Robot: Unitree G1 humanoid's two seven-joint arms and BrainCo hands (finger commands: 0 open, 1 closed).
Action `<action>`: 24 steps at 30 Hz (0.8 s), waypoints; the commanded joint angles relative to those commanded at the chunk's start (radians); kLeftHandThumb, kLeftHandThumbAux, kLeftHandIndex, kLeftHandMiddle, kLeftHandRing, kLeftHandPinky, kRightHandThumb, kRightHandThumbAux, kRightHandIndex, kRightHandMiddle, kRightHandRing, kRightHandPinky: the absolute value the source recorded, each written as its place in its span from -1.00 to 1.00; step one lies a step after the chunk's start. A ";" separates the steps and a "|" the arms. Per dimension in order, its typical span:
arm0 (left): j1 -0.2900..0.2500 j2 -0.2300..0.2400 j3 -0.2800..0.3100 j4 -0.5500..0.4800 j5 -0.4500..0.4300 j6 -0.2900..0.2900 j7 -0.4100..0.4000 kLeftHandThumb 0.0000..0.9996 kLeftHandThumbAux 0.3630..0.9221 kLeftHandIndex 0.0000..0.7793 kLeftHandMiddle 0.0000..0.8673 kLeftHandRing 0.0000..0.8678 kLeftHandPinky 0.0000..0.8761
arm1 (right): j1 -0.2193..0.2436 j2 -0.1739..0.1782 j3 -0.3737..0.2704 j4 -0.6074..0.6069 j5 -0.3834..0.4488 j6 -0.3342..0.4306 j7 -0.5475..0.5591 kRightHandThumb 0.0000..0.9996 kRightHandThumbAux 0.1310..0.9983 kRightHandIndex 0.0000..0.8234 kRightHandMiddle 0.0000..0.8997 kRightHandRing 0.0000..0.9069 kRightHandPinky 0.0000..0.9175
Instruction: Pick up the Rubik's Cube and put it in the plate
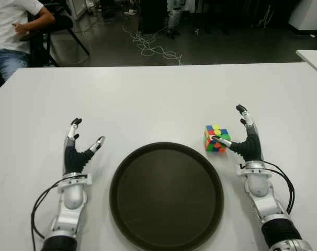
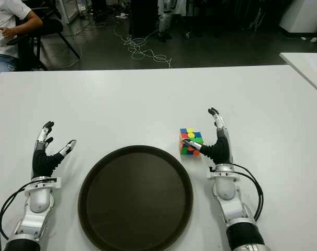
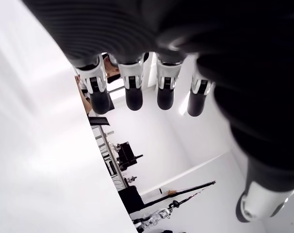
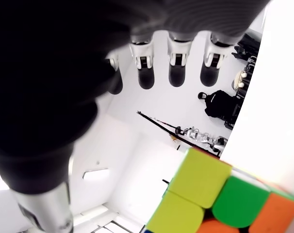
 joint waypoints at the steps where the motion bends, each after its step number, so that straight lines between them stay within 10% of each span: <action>1: 0.000 0.000 0.000 0.001 0.000 -0.001 0.001 -1.00 -0.03 -1.00 -1.00 -1.00 -1.00 | 0.000 0.000 0.000 0.002 0.000 -0.001 -0.001 -1.00 0.53 -1.00 -1.00 -1.00 -1.00; 24: -0.008 0.007 -0.004 0.025 0.025 -0.031 0.032 -1.00 -0.01 -1.00 -1.00 -1.00 -0.99 | 0.006 -0.015 0.008 -0.018 -0.018 -0.005 0.010 -1.00 0.56 -1.00 -1.00 -1.00 -1.00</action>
